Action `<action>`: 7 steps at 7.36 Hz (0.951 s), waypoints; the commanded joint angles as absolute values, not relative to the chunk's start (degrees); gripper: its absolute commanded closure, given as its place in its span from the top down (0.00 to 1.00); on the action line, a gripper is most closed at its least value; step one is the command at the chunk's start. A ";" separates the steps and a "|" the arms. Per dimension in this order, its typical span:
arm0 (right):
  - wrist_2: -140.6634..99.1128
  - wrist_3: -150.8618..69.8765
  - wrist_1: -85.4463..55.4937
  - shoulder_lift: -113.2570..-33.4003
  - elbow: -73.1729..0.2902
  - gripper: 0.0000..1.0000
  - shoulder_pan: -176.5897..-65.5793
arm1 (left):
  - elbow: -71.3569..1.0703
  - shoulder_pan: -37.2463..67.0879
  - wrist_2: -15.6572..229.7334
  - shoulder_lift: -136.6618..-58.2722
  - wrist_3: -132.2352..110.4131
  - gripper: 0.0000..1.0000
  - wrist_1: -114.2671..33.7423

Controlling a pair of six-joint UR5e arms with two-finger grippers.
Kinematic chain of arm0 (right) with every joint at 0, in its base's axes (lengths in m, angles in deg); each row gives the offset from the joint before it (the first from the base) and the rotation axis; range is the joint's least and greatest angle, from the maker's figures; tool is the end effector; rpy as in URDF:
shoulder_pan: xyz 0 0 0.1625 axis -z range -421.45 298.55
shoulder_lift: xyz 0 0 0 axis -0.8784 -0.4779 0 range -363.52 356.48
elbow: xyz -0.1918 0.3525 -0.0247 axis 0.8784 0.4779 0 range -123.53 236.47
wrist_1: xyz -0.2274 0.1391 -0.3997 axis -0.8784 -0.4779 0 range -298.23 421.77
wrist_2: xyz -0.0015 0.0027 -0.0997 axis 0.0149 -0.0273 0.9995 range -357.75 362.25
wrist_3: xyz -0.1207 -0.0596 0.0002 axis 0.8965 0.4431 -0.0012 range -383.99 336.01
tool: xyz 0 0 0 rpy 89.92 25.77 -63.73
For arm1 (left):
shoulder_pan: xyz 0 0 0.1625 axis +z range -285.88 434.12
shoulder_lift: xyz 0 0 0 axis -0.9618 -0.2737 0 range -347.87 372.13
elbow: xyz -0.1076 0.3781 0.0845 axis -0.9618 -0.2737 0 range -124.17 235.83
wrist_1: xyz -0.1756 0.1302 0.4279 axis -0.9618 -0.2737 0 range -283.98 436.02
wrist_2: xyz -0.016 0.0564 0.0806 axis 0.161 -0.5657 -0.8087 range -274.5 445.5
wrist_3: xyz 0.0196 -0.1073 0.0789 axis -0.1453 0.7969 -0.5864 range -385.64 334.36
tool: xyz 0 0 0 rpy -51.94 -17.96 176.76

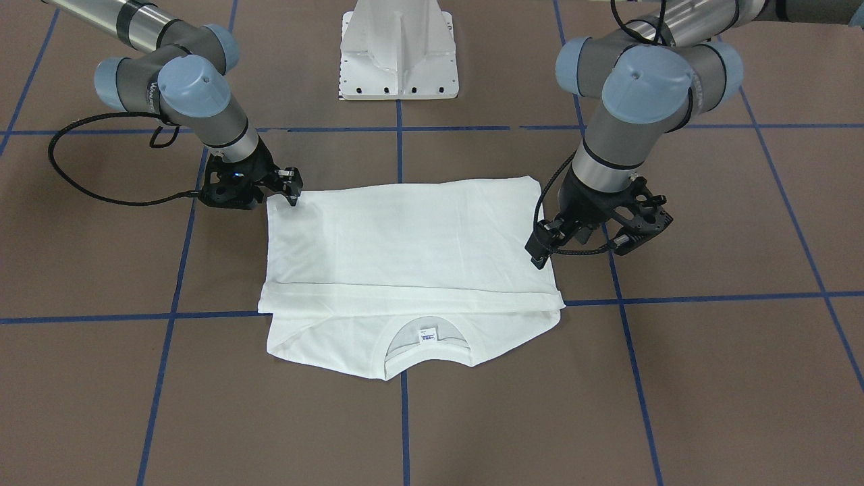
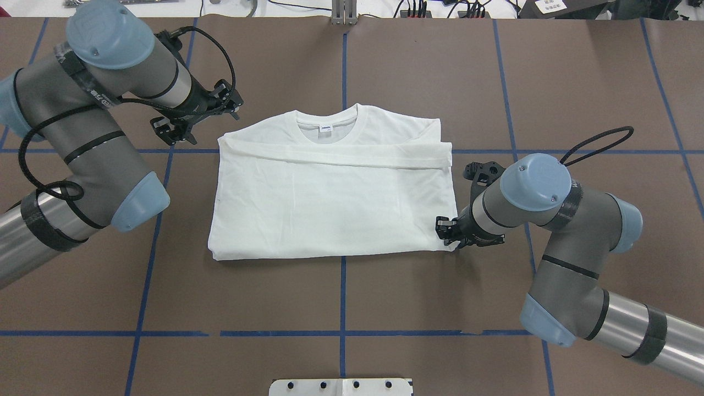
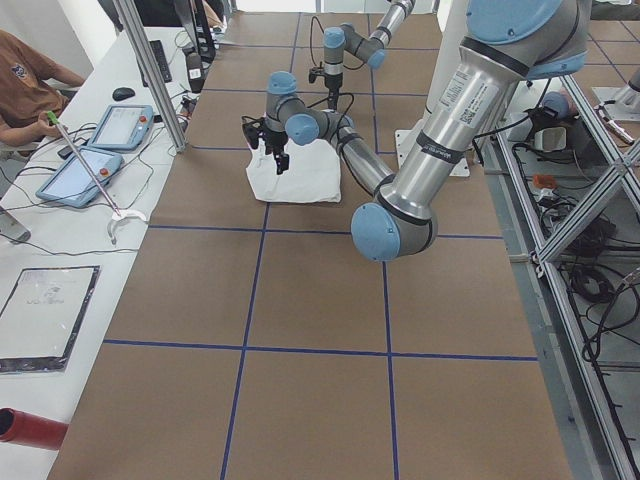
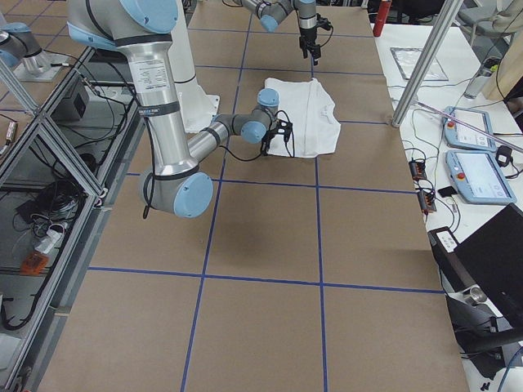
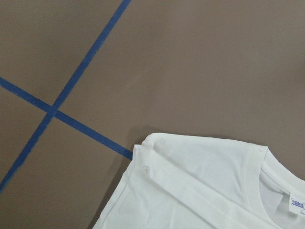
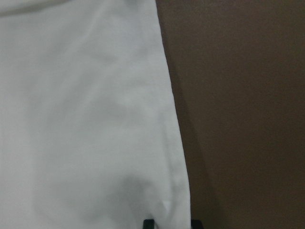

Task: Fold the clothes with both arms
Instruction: 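Grasp the folded shirt's edge with the right gripper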

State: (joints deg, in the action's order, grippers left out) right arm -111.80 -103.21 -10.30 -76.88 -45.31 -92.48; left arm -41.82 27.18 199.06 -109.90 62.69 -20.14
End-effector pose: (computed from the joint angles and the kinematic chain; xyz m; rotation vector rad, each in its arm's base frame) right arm -0.5413 -0.4171 0.3407 -0.0861 -0.8857 0.1601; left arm 0.4381 -0.5850 0.2232 -0.0303 0.8907 -0.5738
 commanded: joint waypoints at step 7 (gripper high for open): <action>-114.03 -99.40 -10.21 -98.49 -63.04 0.00 -95.04 | -42.52 27.97 198.62 -110.04 63.22 0.99 -19.96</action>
State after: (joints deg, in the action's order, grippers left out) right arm -114.10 -100.13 -10.39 -93.02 -59.33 -95.64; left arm -42.46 27.71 198.66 -110.10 63.15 -19.96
